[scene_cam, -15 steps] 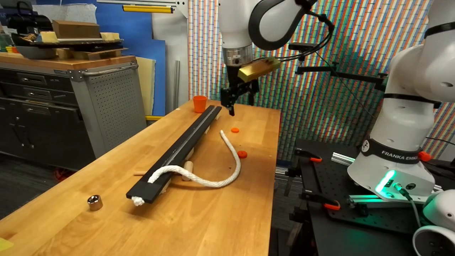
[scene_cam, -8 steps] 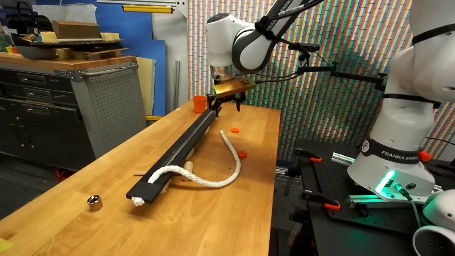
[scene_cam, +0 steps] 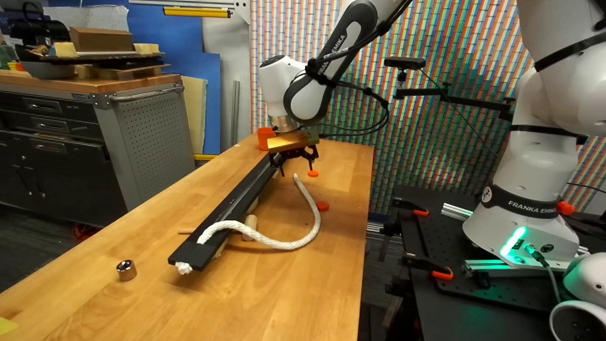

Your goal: Put the rope on the black thing

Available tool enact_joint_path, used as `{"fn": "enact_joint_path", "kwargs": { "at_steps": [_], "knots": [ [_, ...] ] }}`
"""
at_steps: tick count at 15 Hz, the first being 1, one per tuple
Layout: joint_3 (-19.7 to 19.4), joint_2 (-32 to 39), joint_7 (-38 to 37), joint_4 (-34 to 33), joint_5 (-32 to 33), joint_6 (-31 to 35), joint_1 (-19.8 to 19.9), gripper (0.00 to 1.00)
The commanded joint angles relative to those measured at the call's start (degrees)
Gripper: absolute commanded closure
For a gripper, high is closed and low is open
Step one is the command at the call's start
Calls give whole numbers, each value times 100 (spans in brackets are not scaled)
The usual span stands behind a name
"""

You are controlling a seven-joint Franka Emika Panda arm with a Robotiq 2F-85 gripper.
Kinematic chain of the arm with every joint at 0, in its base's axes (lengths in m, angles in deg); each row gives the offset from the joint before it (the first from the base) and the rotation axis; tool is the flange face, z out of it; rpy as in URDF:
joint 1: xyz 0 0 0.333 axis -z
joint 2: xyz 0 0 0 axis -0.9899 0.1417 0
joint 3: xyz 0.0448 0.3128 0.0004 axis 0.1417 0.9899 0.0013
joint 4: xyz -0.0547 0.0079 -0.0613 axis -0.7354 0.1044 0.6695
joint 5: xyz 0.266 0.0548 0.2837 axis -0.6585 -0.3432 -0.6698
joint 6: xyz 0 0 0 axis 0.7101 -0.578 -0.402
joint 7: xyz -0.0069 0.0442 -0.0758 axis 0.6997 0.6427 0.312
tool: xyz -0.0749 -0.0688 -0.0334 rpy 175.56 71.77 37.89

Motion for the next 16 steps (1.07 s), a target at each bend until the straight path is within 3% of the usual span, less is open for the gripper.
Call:
{"fn": "enact_joint_path", "kwargs": {
  "at_steps": [1, 7, 16],
  "knots": [
    [-109, 536, 175, -561, -515, -212, -117, 0],
    [-200, 445, 234, -439, -881, -390, -67, 0],
    [-409, -24, 151, 100, -1203, -4, -78, 0]
  ]
}}
